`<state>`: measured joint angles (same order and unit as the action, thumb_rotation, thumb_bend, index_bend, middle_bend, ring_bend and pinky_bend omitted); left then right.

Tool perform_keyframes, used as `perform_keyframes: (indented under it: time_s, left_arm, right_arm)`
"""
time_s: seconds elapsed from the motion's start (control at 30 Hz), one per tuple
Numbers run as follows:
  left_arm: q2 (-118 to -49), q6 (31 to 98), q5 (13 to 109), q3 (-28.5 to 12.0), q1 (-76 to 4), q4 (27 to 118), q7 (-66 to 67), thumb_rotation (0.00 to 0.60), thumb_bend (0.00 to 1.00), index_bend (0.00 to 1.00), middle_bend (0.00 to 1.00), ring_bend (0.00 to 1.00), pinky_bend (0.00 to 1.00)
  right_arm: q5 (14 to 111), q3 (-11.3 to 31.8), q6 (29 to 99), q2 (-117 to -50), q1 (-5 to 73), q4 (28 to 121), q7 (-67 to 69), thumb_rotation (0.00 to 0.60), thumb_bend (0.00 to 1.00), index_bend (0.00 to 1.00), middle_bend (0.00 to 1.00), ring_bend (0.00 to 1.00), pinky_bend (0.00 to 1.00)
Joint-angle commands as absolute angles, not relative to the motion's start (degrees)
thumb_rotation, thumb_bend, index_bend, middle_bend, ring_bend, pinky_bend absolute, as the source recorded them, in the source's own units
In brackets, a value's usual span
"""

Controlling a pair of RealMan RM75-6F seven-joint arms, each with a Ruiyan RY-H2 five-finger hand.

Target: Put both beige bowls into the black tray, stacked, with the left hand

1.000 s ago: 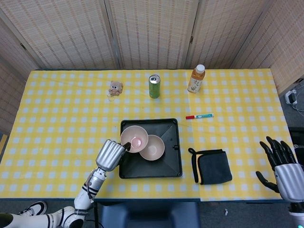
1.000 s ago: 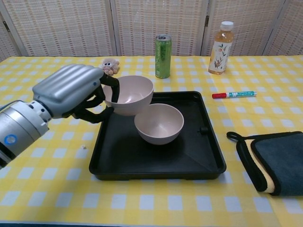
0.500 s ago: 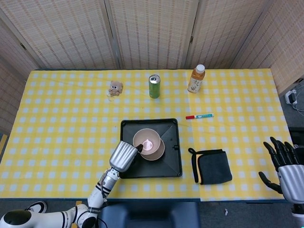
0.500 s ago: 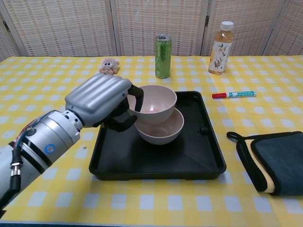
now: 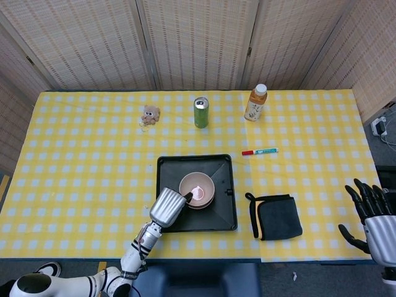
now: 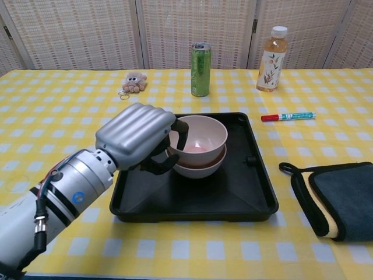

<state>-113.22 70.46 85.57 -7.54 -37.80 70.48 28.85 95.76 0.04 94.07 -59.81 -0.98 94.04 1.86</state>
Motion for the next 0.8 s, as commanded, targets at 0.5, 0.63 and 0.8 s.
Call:
perform_keyframes:
  time_s: [0.5,0.63,0.8]
  left_arm:
    - [-108.52,70.23,84.72,-6.73,-36.42,78.18,32.59,0.600,0.31,0.27,1.00,1.00,1.00]
    - [-102.49,74.91,85.20,-5.68,-32.85,84.28,35.14,0.600,0.28,0.23,1.00,0.92,1.00]
    - [-85.82,79.89,80.86,-1.15,-24.30,98.23,36.94,0.600,0.27,0.26,0.49,0.38,0.49]
  right_arm:
    - [95.51,0.21,93.57,-59.78,-0.94,94.10,1.58,0.600,0.31,0.00,0.00,0.00,0.00]
    - [95.68,0.13,93.53,-59.80,-0.95,94.04,1.47,0.600,0.31,0.00,0.00,0.00,0.00]
    - [95.98,0.19,93.92,-59.96,-1.05,94.06,1.34,0.600,0.31,0.00,0.00,0.00,0.00]
